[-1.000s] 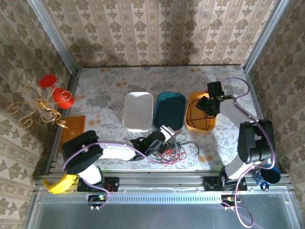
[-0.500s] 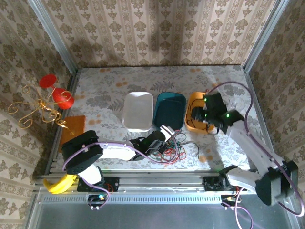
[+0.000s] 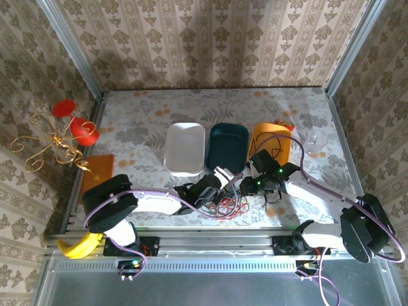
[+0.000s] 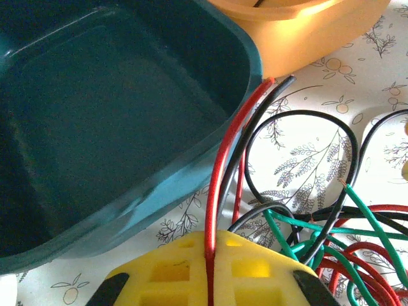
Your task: Untangle the cables
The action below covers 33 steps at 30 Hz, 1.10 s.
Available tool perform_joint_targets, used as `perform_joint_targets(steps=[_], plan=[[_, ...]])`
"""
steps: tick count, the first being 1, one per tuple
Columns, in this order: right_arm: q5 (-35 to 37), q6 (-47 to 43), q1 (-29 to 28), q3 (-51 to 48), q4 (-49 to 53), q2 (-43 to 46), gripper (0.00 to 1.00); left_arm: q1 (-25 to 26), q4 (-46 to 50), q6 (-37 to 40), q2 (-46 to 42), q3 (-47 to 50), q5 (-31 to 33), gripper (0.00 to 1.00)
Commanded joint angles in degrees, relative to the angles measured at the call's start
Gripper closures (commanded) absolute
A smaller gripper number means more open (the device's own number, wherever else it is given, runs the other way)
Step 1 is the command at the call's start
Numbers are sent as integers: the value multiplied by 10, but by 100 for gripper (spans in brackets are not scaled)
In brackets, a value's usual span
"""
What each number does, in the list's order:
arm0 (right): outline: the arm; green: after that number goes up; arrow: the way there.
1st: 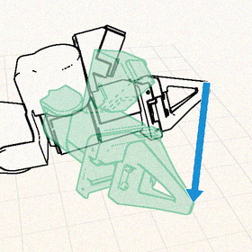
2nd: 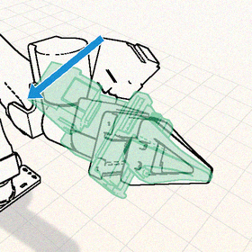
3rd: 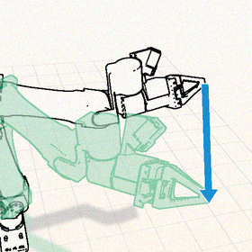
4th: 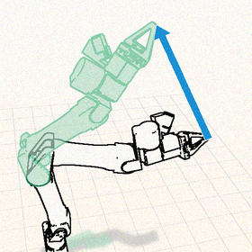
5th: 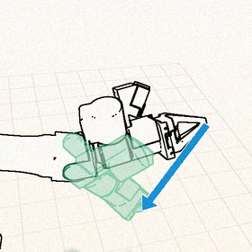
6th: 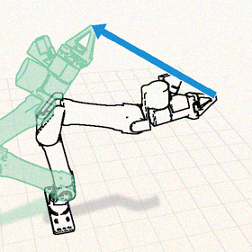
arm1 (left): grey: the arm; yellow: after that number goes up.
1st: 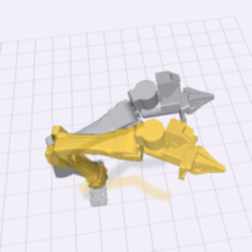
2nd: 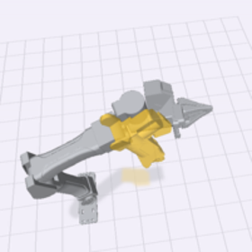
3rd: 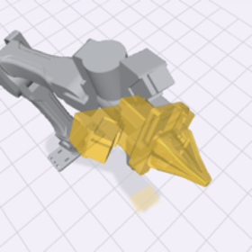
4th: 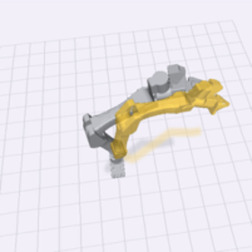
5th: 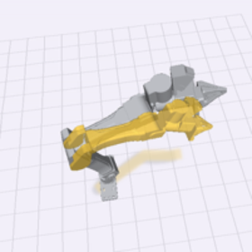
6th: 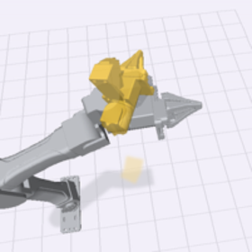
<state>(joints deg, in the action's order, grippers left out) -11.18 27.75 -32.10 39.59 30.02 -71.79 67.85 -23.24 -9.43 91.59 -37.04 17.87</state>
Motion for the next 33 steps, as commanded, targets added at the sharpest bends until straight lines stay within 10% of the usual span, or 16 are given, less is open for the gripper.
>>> perform_joint_targets(steps=[1,17,24,33], plan=[[9,-5,-1,18,-27,-25,60,3,-4,-5,-3,0,11,100],[81,55,4,14,-113,-107,61,4,-6,-1,-9,5,6,100],[109,75,4,7,-113,-101,87,4,-10,-6,-17,16,12,100],[187,70,3,7,-16,53,93,-2,31,-32,-37,27,44,99]])
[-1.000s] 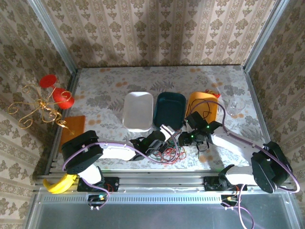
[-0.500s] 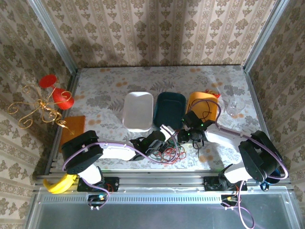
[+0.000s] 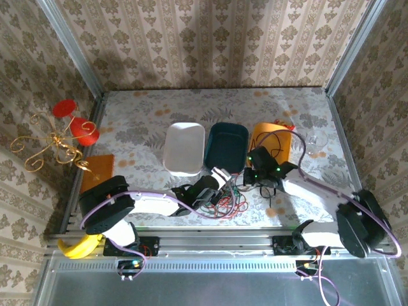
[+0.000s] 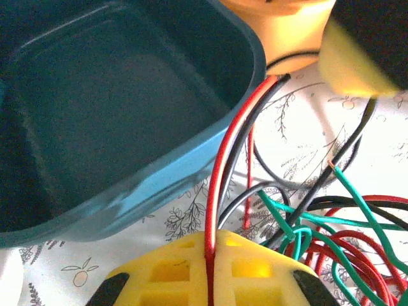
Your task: Untangle the cables
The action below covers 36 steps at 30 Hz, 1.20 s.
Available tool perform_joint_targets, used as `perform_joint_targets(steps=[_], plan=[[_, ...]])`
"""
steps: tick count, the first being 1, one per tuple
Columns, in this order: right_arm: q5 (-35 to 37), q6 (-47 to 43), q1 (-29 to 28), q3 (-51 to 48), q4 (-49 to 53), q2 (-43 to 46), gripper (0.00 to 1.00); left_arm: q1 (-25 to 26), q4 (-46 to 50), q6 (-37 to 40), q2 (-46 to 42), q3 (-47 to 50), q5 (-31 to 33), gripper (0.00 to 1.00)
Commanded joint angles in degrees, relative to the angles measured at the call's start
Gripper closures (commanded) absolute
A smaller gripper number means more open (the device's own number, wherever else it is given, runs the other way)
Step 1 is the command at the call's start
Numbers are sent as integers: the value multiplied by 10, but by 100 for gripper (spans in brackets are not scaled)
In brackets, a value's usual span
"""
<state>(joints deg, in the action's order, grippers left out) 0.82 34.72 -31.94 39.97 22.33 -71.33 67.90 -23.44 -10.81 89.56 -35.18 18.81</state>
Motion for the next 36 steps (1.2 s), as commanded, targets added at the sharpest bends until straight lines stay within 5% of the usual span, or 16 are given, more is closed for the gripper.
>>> perform_joint_targets(steps=[1,14,19,24,31,36], plan=[[79,-2,1,7,72,63,93,-3,37,-20,-18,9,36,98],[265,15,3,83,185,147,95,-9,62,-31,-22,13,36,94],[258,4,5,85,180,147,95,-9,70,-30,-38,24,20,77],[277,-15,7,106,184,156,96,-10,74,-30,-62,44,10,75],[280,-71,30,190,179,189,95,-10,70,-35,-39,45,6,78],[287,-96,46,251,186,194,94,-11,58,-35,-7,37,5,94]])
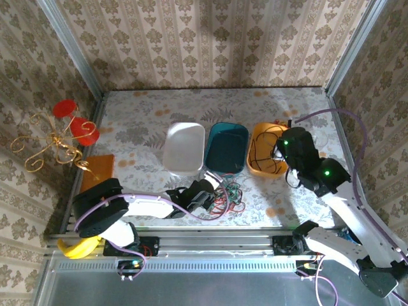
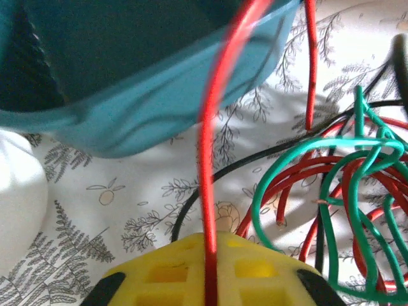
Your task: Untangle the cables
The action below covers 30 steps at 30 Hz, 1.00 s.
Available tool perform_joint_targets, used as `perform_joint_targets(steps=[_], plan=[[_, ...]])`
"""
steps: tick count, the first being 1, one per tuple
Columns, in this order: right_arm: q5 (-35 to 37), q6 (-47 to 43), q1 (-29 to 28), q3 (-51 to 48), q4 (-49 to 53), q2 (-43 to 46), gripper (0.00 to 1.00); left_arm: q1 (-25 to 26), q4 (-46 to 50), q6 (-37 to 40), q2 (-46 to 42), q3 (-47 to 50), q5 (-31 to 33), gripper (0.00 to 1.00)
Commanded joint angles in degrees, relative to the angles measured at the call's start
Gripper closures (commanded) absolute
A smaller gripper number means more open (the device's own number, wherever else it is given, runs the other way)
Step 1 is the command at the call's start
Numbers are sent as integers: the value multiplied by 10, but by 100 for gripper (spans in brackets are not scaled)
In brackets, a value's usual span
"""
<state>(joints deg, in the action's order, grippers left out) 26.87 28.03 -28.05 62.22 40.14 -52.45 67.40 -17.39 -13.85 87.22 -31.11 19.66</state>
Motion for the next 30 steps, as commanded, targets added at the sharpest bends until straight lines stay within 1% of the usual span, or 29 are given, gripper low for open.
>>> perform_joint_targets(steps=[1,2,4,6,9,11,13,15,19,23,27,30], plan=[[29,-34,11,37,7,4,94,-5,-2,-4,21,-5,-3,97],[29,-40,17,47,6,3,94,-5,-1,-4,25,-9,-3,100],[13,-52,39,62,-3,-6,93,-4,1,-3,28,-13,-2,100],[-17,-51,81,72,-13,-20,93,-4,1,-1,29,-14,0,100],[-105,-42,150,69,-35,-54,93,-3,2,0,28,-18,3,100],[-155,-41,178,61,-55,-83,93,-2,2,0,25,-20,6,100],[-200,-44,190,49,-77,-112,93,-2,2,2,22,-21,10,100],[-220,-47,193,31,-92,-141,93,-1,2,3,18,-21,11,100],[-216,-45,198,-5,-127,-195,93,1,2,6,13,-23,13,100],[-189,-31,226,-24,-130,-236,94,4,7,7,8,-24,16,100],[-168,-29,270,-34,-123,-239,94,6,14,7,2,-24,17,100],[-157,-35,293,-38,-120,-234,94,6,18,8,-1,-26,19,100]])
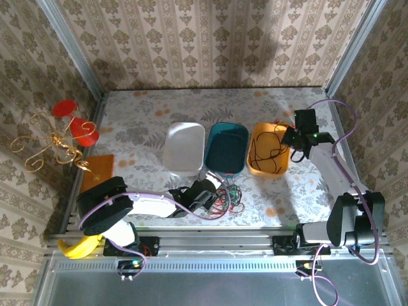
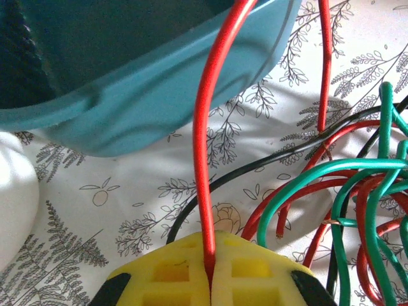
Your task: Untangle the cables
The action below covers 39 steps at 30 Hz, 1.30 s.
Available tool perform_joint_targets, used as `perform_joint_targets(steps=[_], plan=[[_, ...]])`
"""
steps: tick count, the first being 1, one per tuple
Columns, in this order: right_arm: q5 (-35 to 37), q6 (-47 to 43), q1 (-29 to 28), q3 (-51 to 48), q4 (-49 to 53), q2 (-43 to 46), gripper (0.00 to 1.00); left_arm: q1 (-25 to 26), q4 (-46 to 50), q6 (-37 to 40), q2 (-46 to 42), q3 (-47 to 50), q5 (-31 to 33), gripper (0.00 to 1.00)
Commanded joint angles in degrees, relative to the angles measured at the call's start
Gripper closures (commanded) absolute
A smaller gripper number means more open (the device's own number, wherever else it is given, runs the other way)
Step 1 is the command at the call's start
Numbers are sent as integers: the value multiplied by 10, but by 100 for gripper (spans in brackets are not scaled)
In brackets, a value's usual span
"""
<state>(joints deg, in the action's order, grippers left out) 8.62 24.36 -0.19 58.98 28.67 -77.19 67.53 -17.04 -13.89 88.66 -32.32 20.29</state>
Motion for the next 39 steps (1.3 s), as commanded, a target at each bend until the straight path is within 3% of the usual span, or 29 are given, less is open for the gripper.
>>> perform_joint_targets(steps=[1,6,22,24,27,30,37,39], plan=[[30,-4,15,-6,-5,13,94,5,14,8,-16,-13,14,100],[31,2,6,-4,-1,-11,93,5,12,8,-17,-13,17,100],[115,13,-123,41,66,-166,88,7,-1,8,-30,-16,33,100],[118,12,-123,48,70,-170,82,7,-2,9,-32,-17,34,100],[121,8,-124,58,71,-158,61,7,-3,9,-35,-17,36,100],[135,6,-124,69,79,-131,47,7,-7,7,-38,-15,39,100],[147,0,-143,63,108,-35,42,7,-19,6,-38,-10,40,100],[94,-12,-176,32,97,12,42,6,-25,3,-38,-7,43,100]])
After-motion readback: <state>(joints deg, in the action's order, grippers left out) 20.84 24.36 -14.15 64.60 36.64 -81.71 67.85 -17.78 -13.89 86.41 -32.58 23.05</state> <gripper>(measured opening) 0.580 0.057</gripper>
